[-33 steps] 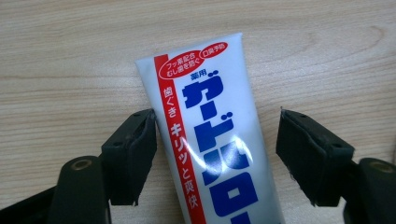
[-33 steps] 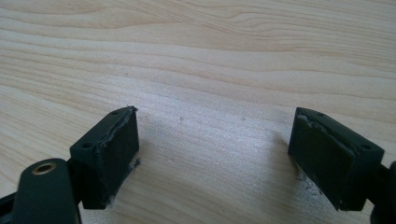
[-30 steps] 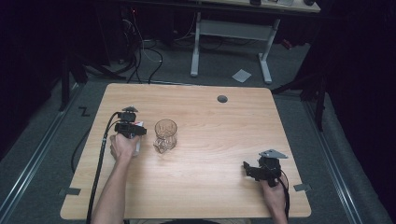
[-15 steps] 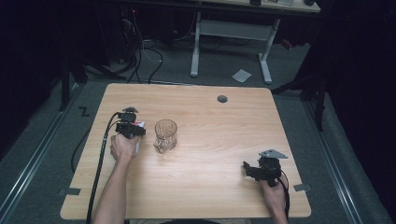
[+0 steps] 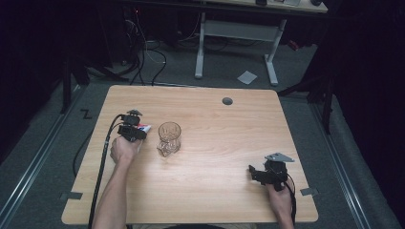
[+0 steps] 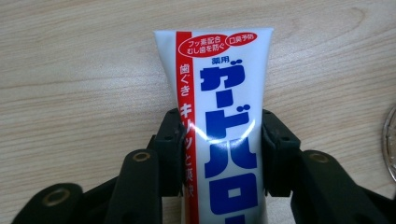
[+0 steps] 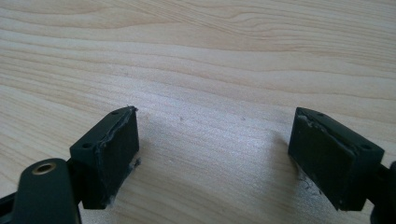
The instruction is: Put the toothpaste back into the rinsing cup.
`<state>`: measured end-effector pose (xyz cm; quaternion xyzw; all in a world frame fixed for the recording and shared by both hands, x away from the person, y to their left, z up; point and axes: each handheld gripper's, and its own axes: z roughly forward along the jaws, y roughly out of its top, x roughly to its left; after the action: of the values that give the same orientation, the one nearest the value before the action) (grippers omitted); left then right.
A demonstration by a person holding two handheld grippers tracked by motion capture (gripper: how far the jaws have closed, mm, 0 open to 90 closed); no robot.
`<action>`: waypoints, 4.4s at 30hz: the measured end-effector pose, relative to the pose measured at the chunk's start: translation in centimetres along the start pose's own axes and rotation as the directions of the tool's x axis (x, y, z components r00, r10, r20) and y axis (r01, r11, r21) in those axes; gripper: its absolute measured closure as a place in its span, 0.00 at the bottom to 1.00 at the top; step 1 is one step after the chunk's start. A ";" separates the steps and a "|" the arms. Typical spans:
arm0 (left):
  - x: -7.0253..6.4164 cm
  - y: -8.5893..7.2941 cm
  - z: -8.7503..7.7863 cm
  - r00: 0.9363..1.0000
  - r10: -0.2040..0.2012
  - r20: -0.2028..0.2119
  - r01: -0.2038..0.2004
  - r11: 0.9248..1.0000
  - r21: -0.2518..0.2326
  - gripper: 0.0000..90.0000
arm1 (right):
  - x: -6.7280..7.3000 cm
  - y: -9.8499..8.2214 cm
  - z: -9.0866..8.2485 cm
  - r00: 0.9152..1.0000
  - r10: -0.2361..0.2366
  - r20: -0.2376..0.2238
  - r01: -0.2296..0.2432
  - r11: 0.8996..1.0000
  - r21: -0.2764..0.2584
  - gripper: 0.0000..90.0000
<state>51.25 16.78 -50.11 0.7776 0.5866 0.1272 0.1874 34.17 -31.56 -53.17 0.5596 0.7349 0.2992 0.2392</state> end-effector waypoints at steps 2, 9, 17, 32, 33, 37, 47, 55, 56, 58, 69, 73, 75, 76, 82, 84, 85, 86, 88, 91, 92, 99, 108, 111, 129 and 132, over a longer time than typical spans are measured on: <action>0.0 0.0 -0.1 1.000 0.008 0.003 -0.008 1.000 0.000 0.67 | 0.0 0.0 0.0 1.000 0.000 0.000 0.000 1.000 0.000 0.18; -0.2 -0.2 -0.5 0.999 0.041 0.001 -0.041 0.999 -0.012 0.71 | 0.0 0.0 0.0 1.000 0.000 0.000 0.000 1.000 0.000 0.18; -1.0 -0.3 -1.5 0.997 0.076 0.027 -0.074 0.996 -0.053 0.72 | 0.0 0.0 0.0 1.000 0.000 0.000 0.000 1.000 0.000 0.18; -1.1 -0.5 -4.3 0.993 0.087 0.086 -0.073 0.986 -0.150 0.71 | 0.0 0.0 0.0 1.000 0.001 0.000 -0.001 1.000 0.001 0.18; -1.1 -0.5 -4.5 0.992 0.092 0.088 -0.078 0.985 -0.153 0.71 | 0.0 0.0 0.0 1.000 0.001 0.000 -0.001 1.000 0.001 0.18; -1.1 -0.7 -5.3 0.990 0.092 0.103 -0.072 0.981 -0.179 0.71 | 0.0 0.0 0.0 1.000 -0.001 -0.001 0.001 1.000 0.001 0.18; -1.3 -1.2 -7.5 0.985 0.111 0.135 -0.075 0.967 -0.245 0.71 | 0.0 0.0 0.0 1.000 0.001 0.000 -0.001 1.000 0.001 0.18; -1.6 -1.5 -8.7 0.979 0.128 0.160 -0.080 0.957 -0.278 0.71 | 0.0 0.0 0.0 1.000 0.000 0.000 0.000 1.000 0.001 0.18; -1.6 -1.6 -8.9 0.978 0.131 0.164 -0.080 0.955 -0.285 0.71 | 0.0 0.0 0.0 1.000 0.000 0.001 0.000 1.000 0.001 0.18; -1.7 -1.6 -9.2 0.976 0.136 0.171 -0.082 0.953 -0.292 0.71 | 0.0 0.0 0.0 1.000 0.000 0.000 0.000 1.000 0.001 0.18; -3.5 -1.1 -11.4 0.963 0.193 0.186 -0.120 0.931 -0.346 0.71 | 0.0 0.0 0.0 1.000 0.000 0.000 0.000 1.000 0.001 0.18; -4.3 -0.6 -11.9 0.959 0.204 0.196 -0.121 0.923 -0.366 0.71 | 0.0 0.0 0.0 1.000 0.000 0.000 0.000 1.000 0.001 0.18; -4.6 -0.4 -12.1 0.955 0.208 0.212 -0.119 0.921 -0.370 0.71 | 0.0 0.0 0.0 1.000 0.001 0.000 -0.001 1.000 0.001 0.18; -4.8 -0.3 -12.2 0.954 0.212 0.213 -0.122 0.920 -0.371 0.71 | 0.0 0.0 0.0 1.000 0.000 0.000 0.000 1.000 0.001 0.18; -5.9 0.2 -12.7 0.948 0.240 0.210 -0.145 0.911 -0.385 0.71 | 0.0 0.0 0.0 1.000 0.000 0.000 0.000 1.000 0.001 0.18; -6.1 0.4 -12.9 0.943 0.247 0.224 -0.146 0.909 -0.391 0.71 | 0.0 0.0 0.0 1.000 0.000 0.000 0.000 1.000 0.001 0.18; -6.2 0.4 -12.9 0.942 0.248 0.225 -0.145 0.908 -0.393 0.71 | 0.0 0.0 0.0 1.000 0.001 -0.001 -0.001 1.000 0.001 0.18; -6.2 0.4 -12.9 0.942 0.248 0.225 -0.145 0.908 -0.393 0.71 | 0.0 0.0 0.0 1.000 0.001 -0.001 -0.001 1.000 0.001 0.18; -6.5 0.6 -13.1 0.940 0.257 0.223 -0.152 0.904 -0.400 0.71 | 0.0 0.0 0.0 1.000 0.001 0.000 -0.001 1.000 0.001 0.18; -6.9 0.9 -13.3 0.937 0.265 0.226 -0.157 0.900 -0.406 0.71 | 0.0 0.0 0.0 1.000 -0.001 -0.001 0.001 1.000 0.002 0.18; -7.0 1.0 -13.3 0.936 0.270 0.224 -0.162 0.899 -0.407 0.71 | 0.0 0.0 0.0 1.000 0.001 0.000 -0.001 1.000 0.001 0.18; -7.9 1.5 -13.5 0.931 0.286 0.228 -0.171 0.891 -0.420 0.71 | 0.0 0.0 0.0 1.000 0.000 0.000 0.000 1.000 0.001 0.18; -8.8 2.3 -12.9 0.931 0.289 0.225 -0.171 0.887 -0.430 0.71 | 0.0 0.0 0.0 1.000 0.000 0.000 0.000 1.000 0.001 0.18; -9.1 2.6 -12.8 0.931 0.292 0.221 -0.174 0.883 -0.435 0.71 | 0.0 0.0 0.0 1.000 0.000 0.000 0.000 1.000 0.001 0.18; -9.8 3.9 -11.3 0.938 0.287 0.196 -0.174 0.876 -0.450 0.70 | 0.0 0.0 0.0 1.000 0.000 0.000 0.000 1.000 0.001 0.18; -9.8 4.1 -10.9 0.940 0.282 0.192 -0.171 0.876 -0.450 0.70 | 0.0 0.0 0.0 1.000 0.000 -0.001 0.000 1.000 0.001 0.18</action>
<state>47.47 7.90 -38.35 0.7910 0.4199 0.1739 0.4096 34.16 -31.56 -53.16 0.5598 0.7349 0.2992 0.2388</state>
